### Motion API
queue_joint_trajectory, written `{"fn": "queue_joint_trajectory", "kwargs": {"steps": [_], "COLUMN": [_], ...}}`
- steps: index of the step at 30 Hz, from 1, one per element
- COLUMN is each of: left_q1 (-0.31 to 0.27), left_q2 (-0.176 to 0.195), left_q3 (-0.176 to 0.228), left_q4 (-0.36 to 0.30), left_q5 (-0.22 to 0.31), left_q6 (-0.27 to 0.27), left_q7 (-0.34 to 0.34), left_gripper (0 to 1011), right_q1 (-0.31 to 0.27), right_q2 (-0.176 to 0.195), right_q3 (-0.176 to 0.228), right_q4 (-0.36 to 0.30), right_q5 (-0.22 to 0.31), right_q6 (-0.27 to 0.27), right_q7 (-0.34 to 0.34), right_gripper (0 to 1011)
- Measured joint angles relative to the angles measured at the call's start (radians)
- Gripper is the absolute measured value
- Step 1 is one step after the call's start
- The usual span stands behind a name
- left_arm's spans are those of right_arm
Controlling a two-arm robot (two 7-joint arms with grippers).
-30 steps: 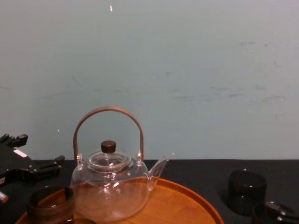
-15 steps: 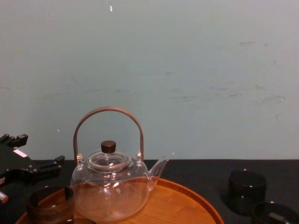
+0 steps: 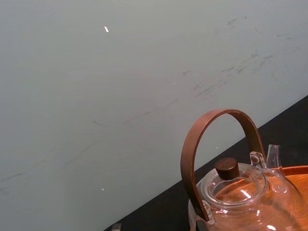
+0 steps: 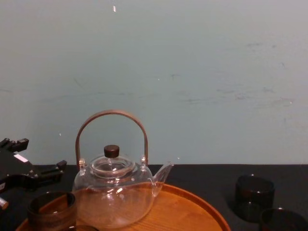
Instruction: Pick up the glass from the table and place it on the tray.
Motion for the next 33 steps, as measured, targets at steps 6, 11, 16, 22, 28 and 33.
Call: {"fn": "queue_joint_trajectory", "kwargs": {"steps": [6, 11, 16, 22, 28, 33], "left_q1": [0.000, 0.000, 0.000, 0.000, 0.000, 0.000], "left_q2": [0.000, 0.000, 0.000, 0.000, 0.000, 0.000], "left_q3": [0.000, 0.000, 0.000, 0.000, 0.000, 0.000], "left_q4": [0.000, 0.000, 0.000, 0.000, 0.000, 0.000], "left_q5": [0.000, 0.000, 0.000, 0.000, 0.000, 0.000], "left_q6": [0.000, 0.000, 0.000, 0.000, 0.000, 0.000], "left_q7": [0.000, 0.000, 0.000, 0.000, 0.000, 0.000], "left_gripper": [1001, 1001, 1001, 1001, 1002, 1001], "right_q1": [-0.001, 0.003, 0.015, 0.034, 0.053, 0.067], "right_q2": [-0.018, -0.030, -0.046, -0.065, -0.082, -0.095], "right_q3": [0.012, 0.019, 0.021, 0.023, 0.026, 0.030], "right_q4": [0.027, 0.048, 0.071, 0.097, 0.118, 0.134], "right_q5": [0.005, 0.006, 0.004, -0.005, -0.013, -0.017], "right_q6": [0.000, 0.001, 0.005, 0.010, 0.013, 0.016], "right_q7": [0.018, 0.032, 0.050, 0.072, 0.094, 0.112], "right_gripper": [1002, 1002, 1002, 1002, 1002, 1002]}}
